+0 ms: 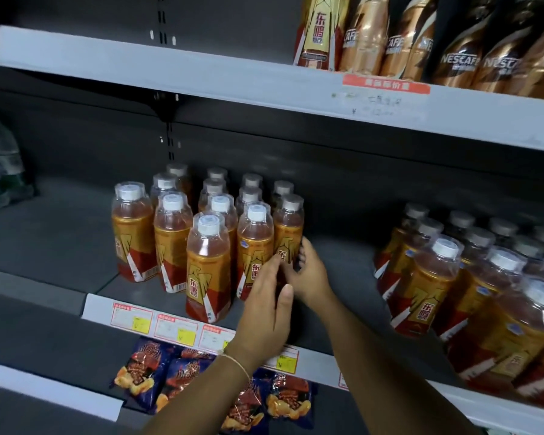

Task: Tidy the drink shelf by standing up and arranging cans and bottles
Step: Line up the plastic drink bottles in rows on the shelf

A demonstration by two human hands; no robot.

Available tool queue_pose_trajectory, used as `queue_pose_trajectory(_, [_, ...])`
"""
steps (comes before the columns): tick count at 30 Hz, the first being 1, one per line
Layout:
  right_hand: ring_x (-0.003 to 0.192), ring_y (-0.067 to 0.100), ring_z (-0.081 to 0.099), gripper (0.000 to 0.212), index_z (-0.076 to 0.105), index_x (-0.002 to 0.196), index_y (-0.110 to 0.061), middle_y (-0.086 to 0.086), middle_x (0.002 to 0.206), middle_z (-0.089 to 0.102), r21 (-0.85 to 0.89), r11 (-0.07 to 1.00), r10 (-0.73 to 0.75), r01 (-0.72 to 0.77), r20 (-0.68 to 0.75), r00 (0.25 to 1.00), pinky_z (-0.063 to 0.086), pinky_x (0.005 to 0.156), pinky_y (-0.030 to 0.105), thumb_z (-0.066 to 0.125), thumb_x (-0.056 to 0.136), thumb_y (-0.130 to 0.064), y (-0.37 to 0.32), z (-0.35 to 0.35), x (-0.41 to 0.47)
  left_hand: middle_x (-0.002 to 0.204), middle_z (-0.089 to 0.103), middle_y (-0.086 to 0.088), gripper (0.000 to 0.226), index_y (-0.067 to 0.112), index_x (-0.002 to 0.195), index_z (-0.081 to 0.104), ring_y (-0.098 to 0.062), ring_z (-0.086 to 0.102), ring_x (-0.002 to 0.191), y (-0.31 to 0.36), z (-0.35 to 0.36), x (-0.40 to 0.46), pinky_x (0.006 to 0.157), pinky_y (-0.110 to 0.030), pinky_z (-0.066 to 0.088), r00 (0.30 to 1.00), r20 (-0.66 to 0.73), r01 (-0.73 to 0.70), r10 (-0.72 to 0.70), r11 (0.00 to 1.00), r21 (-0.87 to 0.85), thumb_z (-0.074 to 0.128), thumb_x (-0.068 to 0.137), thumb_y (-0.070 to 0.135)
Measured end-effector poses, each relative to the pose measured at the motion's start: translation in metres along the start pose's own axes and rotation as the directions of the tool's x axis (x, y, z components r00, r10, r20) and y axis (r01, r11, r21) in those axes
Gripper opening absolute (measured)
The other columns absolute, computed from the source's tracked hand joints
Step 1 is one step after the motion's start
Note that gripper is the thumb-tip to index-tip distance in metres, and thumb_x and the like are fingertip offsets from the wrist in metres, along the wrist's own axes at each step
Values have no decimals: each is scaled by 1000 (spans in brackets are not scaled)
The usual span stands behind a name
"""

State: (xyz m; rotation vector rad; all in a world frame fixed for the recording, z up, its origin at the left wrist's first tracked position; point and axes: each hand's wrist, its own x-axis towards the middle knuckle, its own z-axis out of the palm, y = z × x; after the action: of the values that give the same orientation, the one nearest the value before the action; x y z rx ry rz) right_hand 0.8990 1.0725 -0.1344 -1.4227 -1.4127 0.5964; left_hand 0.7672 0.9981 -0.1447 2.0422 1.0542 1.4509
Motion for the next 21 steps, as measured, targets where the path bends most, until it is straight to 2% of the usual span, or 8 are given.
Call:
queue_pose_trajectory(1, [110, 2, 65, 51, 52, 129, -40, -13, 117, 69, 25, 1000, 12, -12, 1, 1000, 52, 99, 31, 75, 88, -20, 2, 2, 2, 156, 33, 0, 69, 11, 152, 29, -5, 23, 145, 0, 0, 0, 118, -21, 20, 1000, -6, 6, -7, 1000, -23, 23, 100, 56])
queue_pose_trajectory(4, [106, -2, 67, 52, 55, 131, -31, -13, 113, 71, 83, 996, 39, -40, 6, 999, 55, 95, 26, 75, 87, -13, 5, 5, 7, 154, 36, 0, 69, 11, 151, 31, -5, 27, 144, 0, -2, -1, 118, -25, 24, 1000, -26, 10, -12, 998, -65, 24, 100, 56])
queue_pose_trajectory(10, [102, -11, 64, 52, 52, 125, -40, -20, 110, 69, 97, 995, 42, -39, -25, 999, 50, 79, 7, 76, 87, -13, 5, 1, 0, 155, 36, 1, 68, 13, 151, 31, -5, 27, 144, 1, -4, -2, 118, -27, 25, 1000, -11, 26, -26, 998, -54, 24, 99, 57])
queue_pose_trajectory(12, [104, -8, 65, 52, 52, 127, -37, -18, 112, 69, 93, 995, 26, -24, -17, 1000, 50, 82, 9, 75, 88, -11, 6, -4, -4, 154, 36, 0, 68, 12, 151, 32, -6, 28, 143, 3, -4, -3, 118, -28, 26, 999, -8, 35, -35, 999, -30, 24, 99, 55])
queue_pose_trajectory(15, [107, -3, 65, 53, 51, 130, -35, -16, 115, 68, 88, 996, 27, -27, 7, 1000, 51, 90, 19, 73, 89, -10, 9, -18, -14, 154, 36, 1, 66, 14, 151, 31, -6, 29, 143, 6, -5, -2, 118, -23, 24, 997, 16, 74, -74, 997, 3, 25, 99, 54])
queue_pose_trajectory(18, [107, -8, 63, 54, 50, 129, -42, -21, 116, 67, 54, 998, 20, -21, 26, 999, 48, 89, 17, 73, 89, -14, 11, -34, -27, 152, 38, -1, 54, 13, 151, 31, -8, 33, 141, 11, -6, -1, 116, -21, 25, 996, 37, 76, -78, 996, 36, 36, 103, 37])
queue_pose_trajectory(21, [117, 0, 61, 56, 47, 136, -38, -19, 124, 64, 25, 1000, 13, -15, 47, 999, 48, 99, 27, 72, 90, -18, 14, -49, -43, 149, 41, -3, 49, 12, 148, 35, -14, 37, 139, 18, 0, 3, 113, -17, 24, 996, 16, 88, -90, 990, 111, 44, 101, 17])
